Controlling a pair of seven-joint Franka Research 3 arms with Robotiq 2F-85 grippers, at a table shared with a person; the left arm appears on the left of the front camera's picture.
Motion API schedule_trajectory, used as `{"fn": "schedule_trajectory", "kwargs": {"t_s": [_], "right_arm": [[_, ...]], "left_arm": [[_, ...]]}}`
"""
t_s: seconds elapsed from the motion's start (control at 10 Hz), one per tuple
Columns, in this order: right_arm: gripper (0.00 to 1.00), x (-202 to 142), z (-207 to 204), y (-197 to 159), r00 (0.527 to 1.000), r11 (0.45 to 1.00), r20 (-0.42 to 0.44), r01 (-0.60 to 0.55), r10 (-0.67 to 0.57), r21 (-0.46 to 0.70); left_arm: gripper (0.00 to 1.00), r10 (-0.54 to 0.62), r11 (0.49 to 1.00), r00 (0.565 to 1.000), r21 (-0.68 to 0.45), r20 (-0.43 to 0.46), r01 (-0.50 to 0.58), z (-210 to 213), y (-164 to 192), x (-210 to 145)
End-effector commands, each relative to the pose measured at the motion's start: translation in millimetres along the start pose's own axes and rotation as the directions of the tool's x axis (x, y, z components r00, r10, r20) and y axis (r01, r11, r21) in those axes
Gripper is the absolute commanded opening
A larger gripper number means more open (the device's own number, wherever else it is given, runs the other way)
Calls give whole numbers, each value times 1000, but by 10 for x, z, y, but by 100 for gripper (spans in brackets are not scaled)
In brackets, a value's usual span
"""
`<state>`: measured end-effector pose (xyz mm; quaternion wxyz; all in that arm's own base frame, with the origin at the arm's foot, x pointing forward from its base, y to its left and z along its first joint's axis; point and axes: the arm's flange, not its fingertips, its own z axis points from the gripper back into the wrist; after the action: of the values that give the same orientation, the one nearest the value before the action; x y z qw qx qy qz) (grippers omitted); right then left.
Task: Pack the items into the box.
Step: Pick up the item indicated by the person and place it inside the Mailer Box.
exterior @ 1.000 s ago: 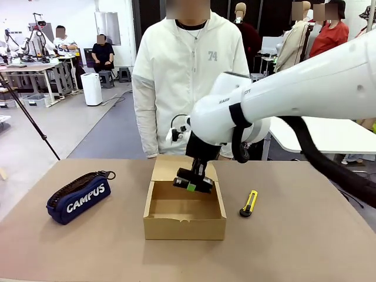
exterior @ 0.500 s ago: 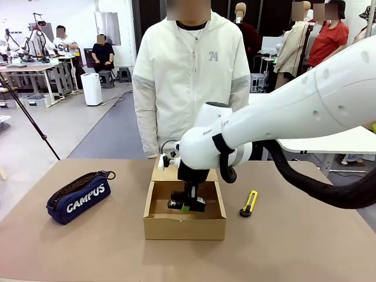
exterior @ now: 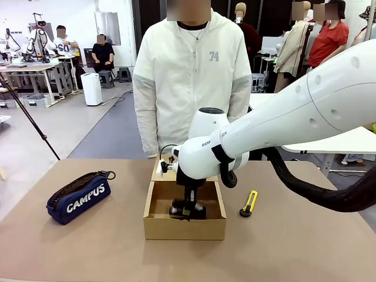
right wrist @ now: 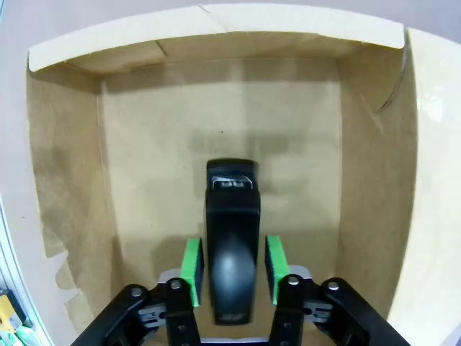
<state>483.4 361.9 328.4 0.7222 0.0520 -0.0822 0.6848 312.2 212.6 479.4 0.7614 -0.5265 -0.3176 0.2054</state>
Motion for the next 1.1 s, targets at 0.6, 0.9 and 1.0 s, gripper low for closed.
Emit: {"fn": "schedule_trajectory", "kwargs": {"t_s": [0.6, 0.9, 1.0], "right_arm": [[100, -297, 1013, -164, 975, 975, -42, 221, -220, 22], [100, -1069, 1906, -205, 869, 869, 76, 478, -489, 124], [100, -1445, 2120, -119, 816, 822, 117, 547, -565, 158]], "left_arm": [[100, -2, 1000, 1000, -19, 6, 2, 2, -9, 8], [100, -2, 1000, 1000, -19, 6, 2, 2, -9, 8], [100, -2, 1000, 1000, -19, 6, 2, 2, -9, 8]]}}
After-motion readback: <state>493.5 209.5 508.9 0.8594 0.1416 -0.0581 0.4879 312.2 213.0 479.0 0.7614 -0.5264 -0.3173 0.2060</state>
